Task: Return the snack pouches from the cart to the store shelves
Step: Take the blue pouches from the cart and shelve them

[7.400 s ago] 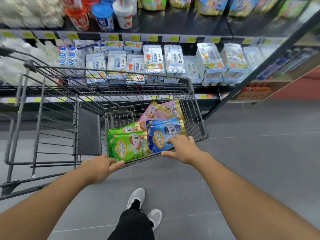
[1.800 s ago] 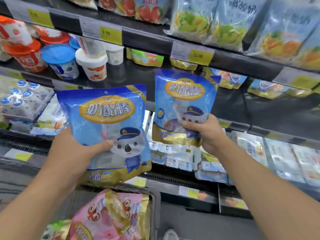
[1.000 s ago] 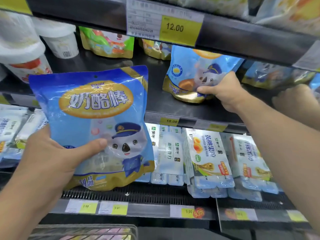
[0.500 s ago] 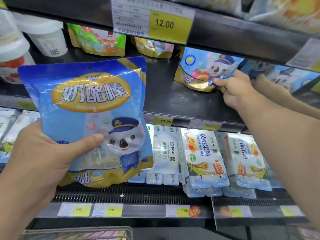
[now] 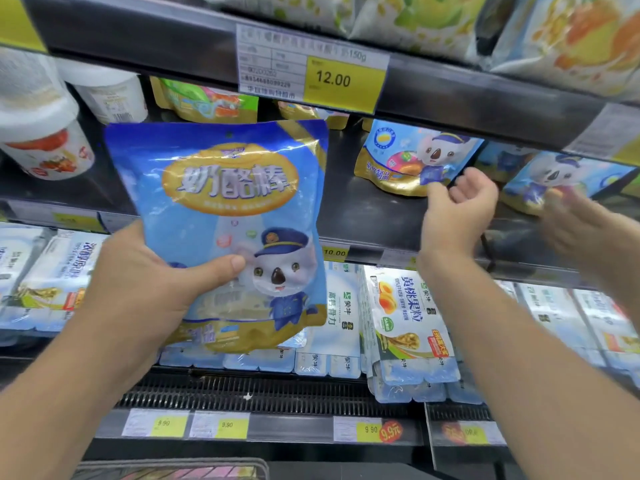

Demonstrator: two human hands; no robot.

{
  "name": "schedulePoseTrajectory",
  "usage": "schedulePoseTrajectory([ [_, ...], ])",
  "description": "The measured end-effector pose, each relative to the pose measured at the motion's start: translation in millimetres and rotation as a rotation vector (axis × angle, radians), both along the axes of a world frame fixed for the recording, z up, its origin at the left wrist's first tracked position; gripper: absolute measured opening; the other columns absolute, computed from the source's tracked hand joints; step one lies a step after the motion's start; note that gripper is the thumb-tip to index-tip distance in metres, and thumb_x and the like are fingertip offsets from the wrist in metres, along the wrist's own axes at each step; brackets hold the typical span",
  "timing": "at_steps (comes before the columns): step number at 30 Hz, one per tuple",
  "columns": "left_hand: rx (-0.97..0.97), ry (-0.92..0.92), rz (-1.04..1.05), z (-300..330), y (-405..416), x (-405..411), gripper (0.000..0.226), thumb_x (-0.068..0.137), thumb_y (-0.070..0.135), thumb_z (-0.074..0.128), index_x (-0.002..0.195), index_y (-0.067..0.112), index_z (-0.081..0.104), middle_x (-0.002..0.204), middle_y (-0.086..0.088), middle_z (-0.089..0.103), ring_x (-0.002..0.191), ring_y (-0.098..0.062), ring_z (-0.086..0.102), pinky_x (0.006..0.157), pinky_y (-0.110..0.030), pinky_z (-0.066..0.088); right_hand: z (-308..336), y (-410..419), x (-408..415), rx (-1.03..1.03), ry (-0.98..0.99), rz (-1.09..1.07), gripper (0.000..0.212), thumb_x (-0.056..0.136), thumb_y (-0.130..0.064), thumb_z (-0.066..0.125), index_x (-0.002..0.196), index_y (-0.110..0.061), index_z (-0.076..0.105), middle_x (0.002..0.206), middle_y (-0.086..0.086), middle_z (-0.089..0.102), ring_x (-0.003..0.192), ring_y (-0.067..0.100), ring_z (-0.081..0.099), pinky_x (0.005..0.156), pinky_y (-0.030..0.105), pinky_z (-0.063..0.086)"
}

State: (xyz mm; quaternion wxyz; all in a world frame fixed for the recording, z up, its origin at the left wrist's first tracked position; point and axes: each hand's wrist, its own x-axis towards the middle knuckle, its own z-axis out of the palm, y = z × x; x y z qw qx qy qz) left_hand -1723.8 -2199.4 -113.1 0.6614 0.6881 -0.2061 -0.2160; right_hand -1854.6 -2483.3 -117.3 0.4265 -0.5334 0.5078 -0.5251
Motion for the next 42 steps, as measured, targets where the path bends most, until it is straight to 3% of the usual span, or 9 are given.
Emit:
schedulePoseTrajectory([
  [4, -0.031, 0.048, -0.066, 12.2, -37.9, 5.0, 0.044, 0.06, 0.004, 0.089, 0.097, 0.019, 0.073, 0.09, 0.006, 0.081, 0.079, -0.012, 0.078, 0.063, -0.028, 0.062, 6.0, 69.6, 18.4, 0.152, -0.099, 0.636, 0.031, 0.086, -0.031, 0.07, 0.113, -0.018, 0.063, 0.107, 0.002, 0.074, 0.094, 0.013, 0.071, 0.077, 0.024, 0.057],
  [8, 0.042, 0.019, -0.097, 21.4, -67.7, 13.3, 0.042, 0.064, -0.002, 0.089, 0.097, 0.019, 0.072, 0.092, 0.006, 0.081, 0.082, -0.011, 0.078, 0.068, -0.03, 0.064, 8.6, 79.7, 27.8, 0.319, 0.032, 0.985, 0.04, 0.075, -0.019, 0.081, 0.109, -0.007, 0.064, 0.091, 0.008, 0.076, 0.076, 0.033, 0.07, 0.06, 0.055, 0.057],
  [13, 0.052, 0.051, -0.165, 40.6, -103.7, 23.9, 0.054, 0.068, -0.002, 0.088, 0.116, 0.01, 0.068, 0.106, -0.005, 0.079, 0.096, -0.02, 0.077, 0.085, -0.04, 0.063, 25.5, 51.4, 27.0, 0.266, -0.093, 0.916, 0.05, 0.072, 0.012, 0.078, 0.119, 0.012, 0.058, 0.102, 0.026, 0.071, 0.083, 0.036, 0.069, 0.074, 0.059, 0.056],
  [20, 0.092, 0.053, -0.179, 55.8, -152.9, 36.3, 0.061, 0.069, -0.002, 0.087, 0.125, 0.0, 0.062, 0.116, -0.012, 0.074, 0.104, -0.026, 0.074, 0.087, -0.037, 0.061, 40.5, 4.2, 34.9, 0.036, -0.03, 0.794, 0.051, 0.067, 0.015, 0.081, 0.113, 0.017, 0.06, 0.107, 0.029, 0.071, 0.091, 0.035, 0.073, 0.08, 0.043, 0.061],
  [23, 0.076, 0.065, -0.191, 43.0, -166.1, 21.6, 0.051, 0.069, -0.013, 0.081, 0.113, 0.005, 0.064, 0.114, -0.011, 0.074, 0.101, -0.025, 0.072, 0.089, -0.038, 0.06, 25.6, -6.2, 20.7, -0.004, 0.052, 0.731, 0.051, 0.068, 0.012, 0.082, 0.114, 0.011, 0.06, 0.109, 0.025, 0.071, 0.1, 0.036, 0.071, 0.086, 0.048, 0.06],
  [28, 0.047, 0.124, -0.262, 23.3, -186.5, -7.2, 0.058, 0.071, -0.018, 0.077, 0.124, 0.0, 0.062, 0.116, -0.017, 0.073, 0.105, -0.029, 0.072, 0.088, -0.037, 0.061, 0.2, -13.1, -14.0, 0.039, 0.012, 0.635, 0.042, 0.07, 0.006, 0.08, 0.103, -0.015, 0.063, 0.107, 0.01, 0.073, 0.103, 0.026, 0.071, 0.089, 0.042, 0.058],
  [34, 0.105, 0.094, -0.35, 22.7, -217.8, -40.9, 0.056, 0.068, -0.013, 0.081, 0.12, -0.001, 0.065, 0.115, -0.018, 0.074, 0.107, -0.033, 0.071, 0.094, -0.048, 0.058, -4.6, -26.7, -48.6, 0.052, -0.068, 0.445, 0.043, 0.074, 0.01, 0.075, 0.109, -0.01, 0.061, 0.109, 0.013, 0.071, 0.098, 0.023, 0.069, 0.091, 0.04, 0.058],
  [39, 0.204, -0.021, -0.372, 22.0, -236.0, -43.3, 0.051, 0.071, 0.001, 0.085, 0.118, 0.007, 0.068, 0.112, -0.011, 0.074, 0.107, -0.029, 0.07, 0.095, -0.043, 0.058, -8.4, -35.0, -60.2, 0.065, -0.039, 0.374, 0.044, 0.08, 0.015, 0.069, 0.115, -0.007, 0.057, 0.105, 0.009, 0.069, 0.094, 0.018, 0.067, 0.089, 0.031, 0.056],
  [42, 0.173, 0.032, -0.388, 21.0, -233.1, -44.2, 0.049, 0.071, -0.004, 0.085, 0.115, 0.006, 0.068, 0.105, -0.007, 0.076, 0.097, -0.022, 0.073, 0.083, -0.034, 0.062, -10.5, -33.2, -59.4, 0.039, -0.018, 0.396, 0.043, 0.08, 0.015, 0.068, 0.114, -0.009, 0.055, 0.104, 0.007, 0.069, 0.093, 0.014, 0.068, 0.086, 0.028, 0.056],
])
